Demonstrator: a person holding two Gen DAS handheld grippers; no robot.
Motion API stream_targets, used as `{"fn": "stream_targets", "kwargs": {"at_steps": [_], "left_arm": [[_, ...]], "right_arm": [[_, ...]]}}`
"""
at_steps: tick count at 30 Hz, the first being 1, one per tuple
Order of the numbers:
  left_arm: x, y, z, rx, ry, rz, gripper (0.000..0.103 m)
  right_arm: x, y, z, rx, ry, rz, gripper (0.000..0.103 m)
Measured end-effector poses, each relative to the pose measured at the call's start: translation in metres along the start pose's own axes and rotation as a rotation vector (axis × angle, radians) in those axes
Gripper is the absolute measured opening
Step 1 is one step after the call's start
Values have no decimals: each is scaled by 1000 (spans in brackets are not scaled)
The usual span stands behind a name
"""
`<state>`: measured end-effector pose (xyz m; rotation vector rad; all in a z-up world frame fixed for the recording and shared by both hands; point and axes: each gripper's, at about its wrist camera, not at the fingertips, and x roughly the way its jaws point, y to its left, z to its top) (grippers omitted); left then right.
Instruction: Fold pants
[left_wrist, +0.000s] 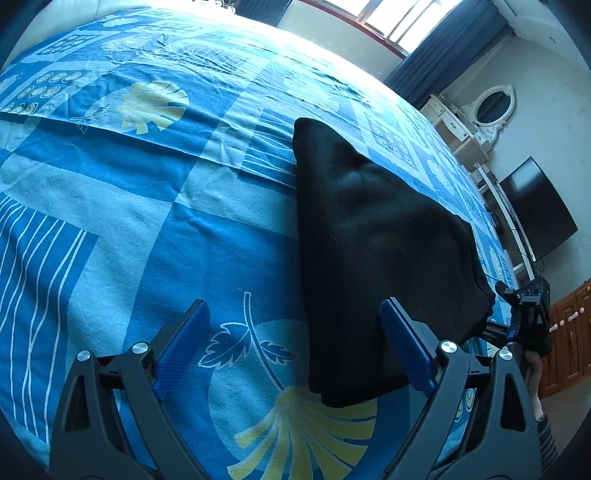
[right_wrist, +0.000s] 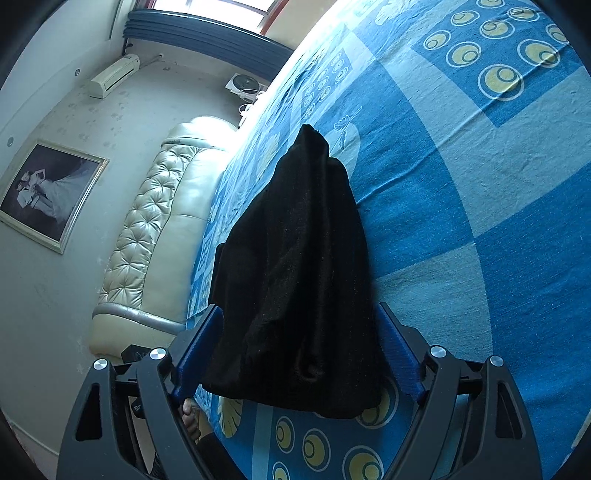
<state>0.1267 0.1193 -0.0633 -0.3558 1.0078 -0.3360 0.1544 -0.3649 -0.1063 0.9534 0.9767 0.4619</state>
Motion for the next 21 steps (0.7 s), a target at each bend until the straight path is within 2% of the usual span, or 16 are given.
{"fn": "stream_targets", "kwargs": {"at_steps": [10,19,21], "left_arm": [[7,3,-4,-34,27,-65,93],[21,9,-2,-109,75,-172,93],[23,6,-3,-120,95,-225,93]], "right_arm": [[2,2,-3,-12,3,-35,82],[15,13,-5,-51,36,-91,84],[17,16,-7,-56,37,-93,86]]}}
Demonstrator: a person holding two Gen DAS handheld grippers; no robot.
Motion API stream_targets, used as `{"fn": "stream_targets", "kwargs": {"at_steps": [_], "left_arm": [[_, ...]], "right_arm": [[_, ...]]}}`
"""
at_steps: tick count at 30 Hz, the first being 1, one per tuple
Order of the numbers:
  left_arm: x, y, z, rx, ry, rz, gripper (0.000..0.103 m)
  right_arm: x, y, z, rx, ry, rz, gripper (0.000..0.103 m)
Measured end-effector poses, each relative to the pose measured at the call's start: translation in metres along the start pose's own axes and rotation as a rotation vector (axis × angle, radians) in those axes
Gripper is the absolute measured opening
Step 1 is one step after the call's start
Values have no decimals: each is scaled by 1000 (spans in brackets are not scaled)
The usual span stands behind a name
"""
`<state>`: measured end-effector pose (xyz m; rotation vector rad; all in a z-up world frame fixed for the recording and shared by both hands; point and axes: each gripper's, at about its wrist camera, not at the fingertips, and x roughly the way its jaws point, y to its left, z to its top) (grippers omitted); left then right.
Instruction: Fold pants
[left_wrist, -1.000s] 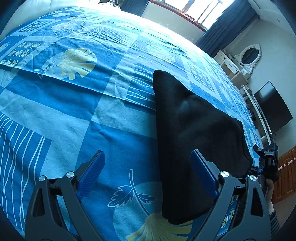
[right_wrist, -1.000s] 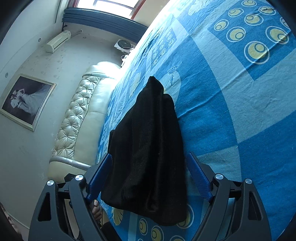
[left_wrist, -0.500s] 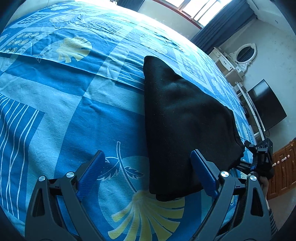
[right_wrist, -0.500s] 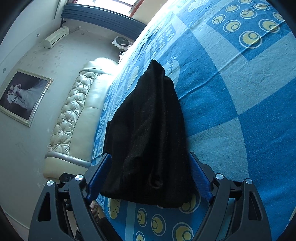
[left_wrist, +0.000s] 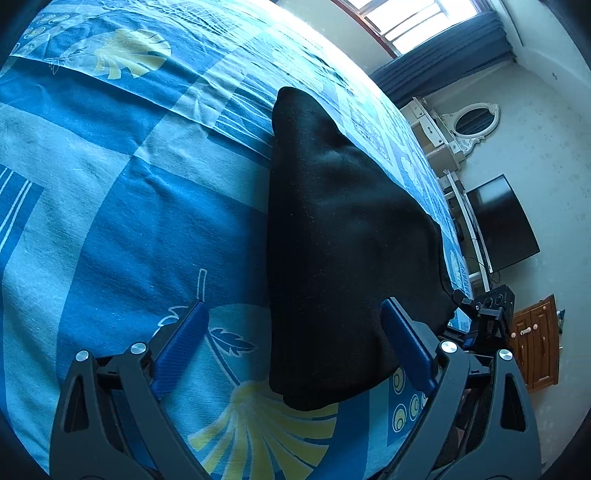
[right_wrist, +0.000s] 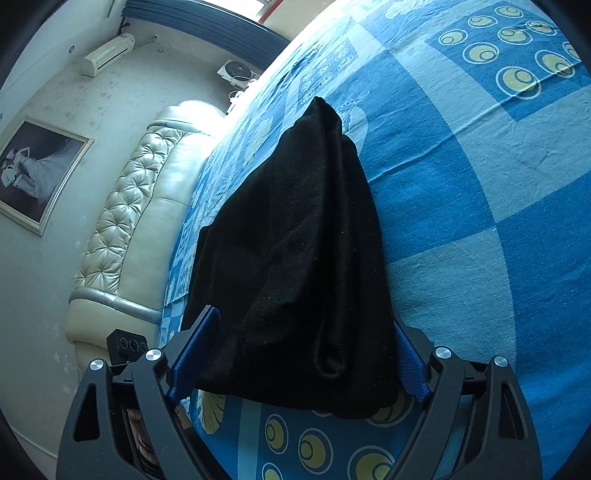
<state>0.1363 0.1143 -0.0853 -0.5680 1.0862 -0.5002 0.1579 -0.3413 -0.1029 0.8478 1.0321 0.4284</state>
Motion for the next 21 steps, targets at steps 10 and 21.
{"fn": "stream_targets", "kwargs": {"at_steps": [10,21], "left_arm": [[25,3,2,-64,103,-141,52],[16,-17,-5,-25,58,-87,35]], "right_arm": [[3,-3,-4,16,27,-25,83],[-10,-6,-10,53,31,-12,38]]}}
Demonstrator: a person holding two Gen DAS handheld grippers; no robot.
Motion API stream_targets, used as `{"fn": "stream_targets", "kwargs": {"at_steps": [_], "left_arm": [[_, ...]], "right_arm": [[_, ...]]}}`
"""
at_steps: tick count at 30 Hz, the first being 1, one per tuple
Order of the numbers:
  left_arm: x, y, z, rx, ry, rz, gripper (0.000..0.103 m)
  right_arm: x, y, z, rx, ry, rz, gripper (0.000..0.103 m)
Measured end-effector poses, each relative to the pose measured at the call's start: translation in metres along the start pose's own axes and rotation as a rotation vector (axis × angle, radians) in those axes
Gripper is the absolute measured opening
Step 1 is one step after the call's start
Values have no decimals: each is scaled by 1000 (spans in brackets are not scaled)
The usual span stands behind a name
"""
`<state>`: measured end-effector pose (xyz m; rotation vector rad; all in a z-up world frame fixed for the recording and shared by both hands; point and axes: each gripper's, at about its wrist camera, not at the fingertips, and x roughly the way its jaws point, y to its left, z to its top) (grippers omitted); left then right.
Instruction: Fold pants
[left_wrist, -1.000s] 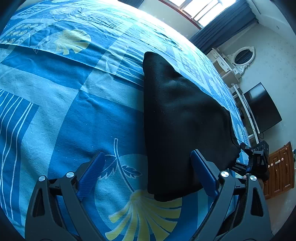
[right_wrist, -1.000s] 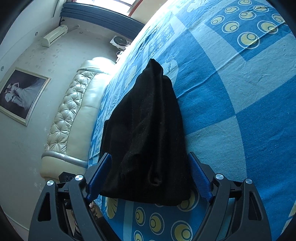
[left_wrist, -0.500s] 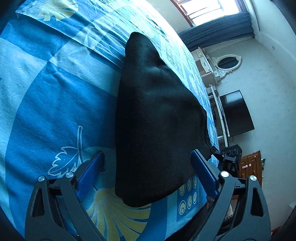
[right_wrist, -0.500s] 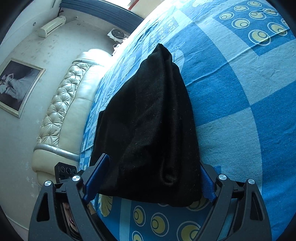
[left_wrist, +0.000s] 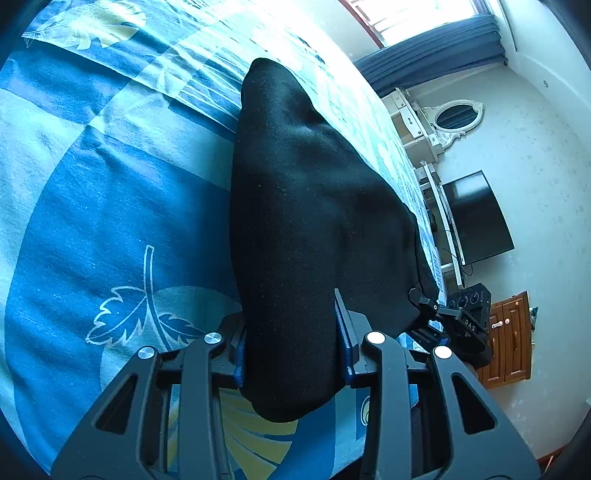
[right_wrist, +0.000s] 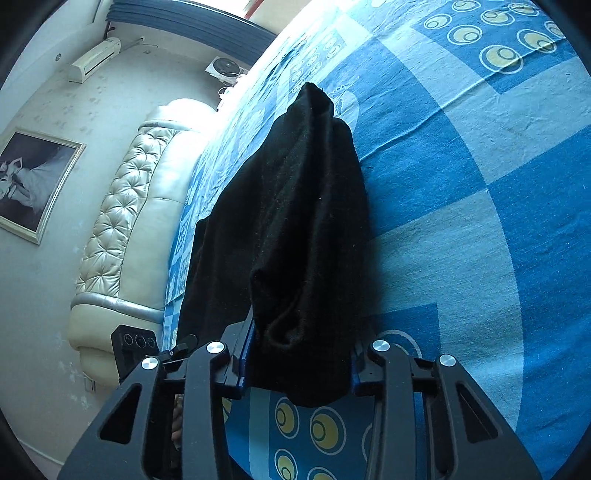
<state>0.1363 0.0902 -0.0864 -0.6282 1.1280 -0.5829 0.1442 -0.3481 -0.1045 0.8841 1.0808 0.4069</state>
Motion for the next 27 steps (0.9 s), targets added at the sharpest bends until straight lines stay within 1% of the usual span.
{"fn": "stream_targets", "kwargs": {"at_steps": [5,16,20,24,26,27], "left_arm": [[-5,-9,-5,31,1,38,35],[-15,-14,-26,50,1,69,35],[-15,-12,-26,47,-2,65,35],[-10,-12,-19,43,-1,62,35],[-7,-12,-19,53,1,68,37],[-7,-11,-20,60,3,72,41]], "right_arm": [[-5,-2,-11,7,11,0,38],[-16,-3,-34,13,25,-5,38],[-17,-3,-36,15,26,-5,38],[-16,-2,-36,16,26,-5,38],[-15,-4,-36,26,28,-8,40],[-14,-7,-37,37,32,-10,45]]}}
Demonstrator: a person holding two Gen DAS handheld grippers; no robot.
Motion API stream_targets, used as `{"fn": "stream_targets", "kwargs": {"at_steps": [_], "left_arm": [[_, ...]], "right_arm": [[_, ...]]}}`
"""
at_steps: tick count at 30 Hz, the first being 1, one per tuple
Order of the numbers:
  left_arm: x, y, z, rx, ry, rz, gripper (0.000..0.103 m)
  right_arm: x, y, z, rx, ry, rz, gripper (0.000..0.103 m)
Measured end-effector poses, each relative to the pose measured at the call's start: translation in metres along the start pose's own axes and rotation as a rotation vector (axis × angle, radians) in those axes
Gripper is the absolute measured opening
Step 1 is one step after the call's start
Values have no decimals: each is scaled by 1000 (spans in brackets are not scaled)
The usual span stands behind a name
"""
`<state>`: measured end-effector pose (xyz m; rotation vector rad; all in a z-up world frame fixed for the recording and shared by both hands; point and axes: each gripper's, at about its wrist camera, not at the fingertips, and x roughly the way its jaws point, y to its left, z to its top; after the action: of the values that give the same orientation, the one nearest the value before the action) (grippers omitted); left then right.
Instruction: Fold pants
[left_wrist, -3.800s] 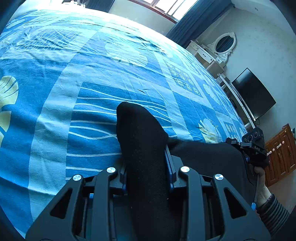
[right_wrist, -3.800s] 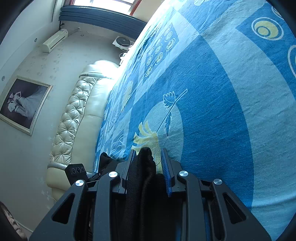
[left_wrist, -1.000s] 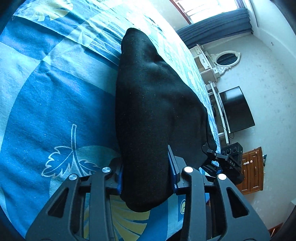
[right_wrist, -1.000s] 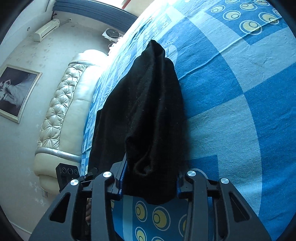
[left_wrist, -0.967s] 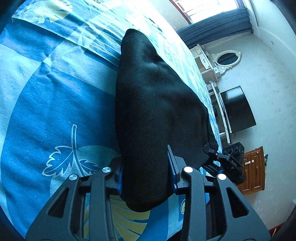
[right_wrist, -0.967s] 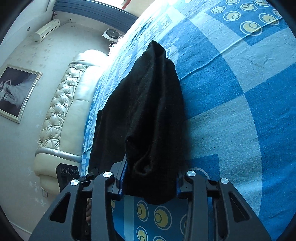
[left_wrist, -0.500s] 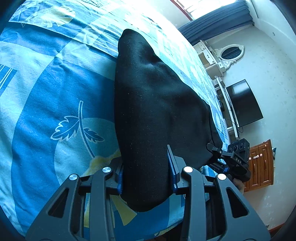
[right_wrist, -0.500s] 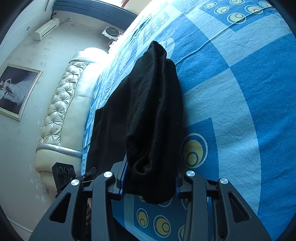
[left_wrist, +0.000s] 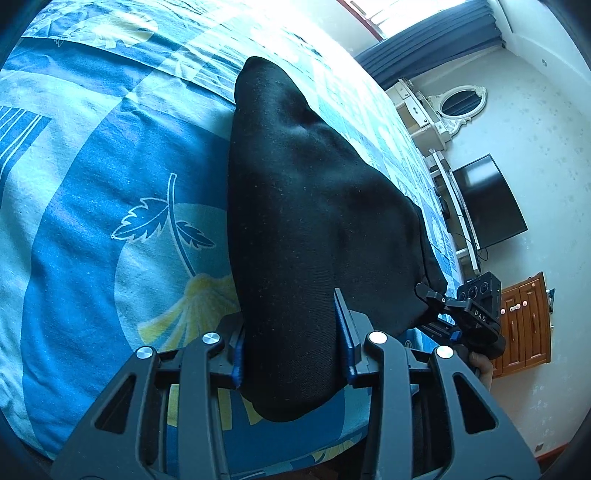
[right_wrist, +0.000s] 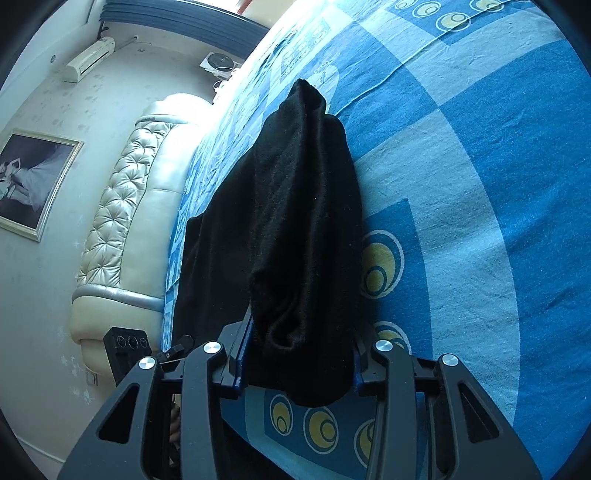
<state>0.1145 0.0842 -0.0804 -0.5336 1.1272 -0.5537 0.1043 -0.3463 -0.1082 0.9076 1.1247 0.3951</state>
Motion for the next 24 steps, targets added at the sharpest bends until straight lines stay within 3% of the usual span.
{"fn": "stream_targets", "kwargs": {"at_steps": [2,3,7,9,10,14,24], "left_arm": [[2,3,1,-1,1,5,49],[2,4,-2,-8,-1,15,61],[8,8,-2,-29,-16,16,69],[10,4,-2,3,-24,33,63],[11,2,-3,28,-26,33,54],[7,0,-4,37,-40,28,42],[-5,0,-15,57,-34,39,39]], "right_arm": [[1,-3,0,20,-3,22,52],[1,-4,-2,24,-10,37,57],[3,1,-6,5,-33,32,66],[4,6,-7,-22,-34,6,64],[4,7,-7,-33,-34,-18,53],[0,5,-8,-35,-27,-6,42],[-10,5,-16,-31,-10,-10,40]]}}
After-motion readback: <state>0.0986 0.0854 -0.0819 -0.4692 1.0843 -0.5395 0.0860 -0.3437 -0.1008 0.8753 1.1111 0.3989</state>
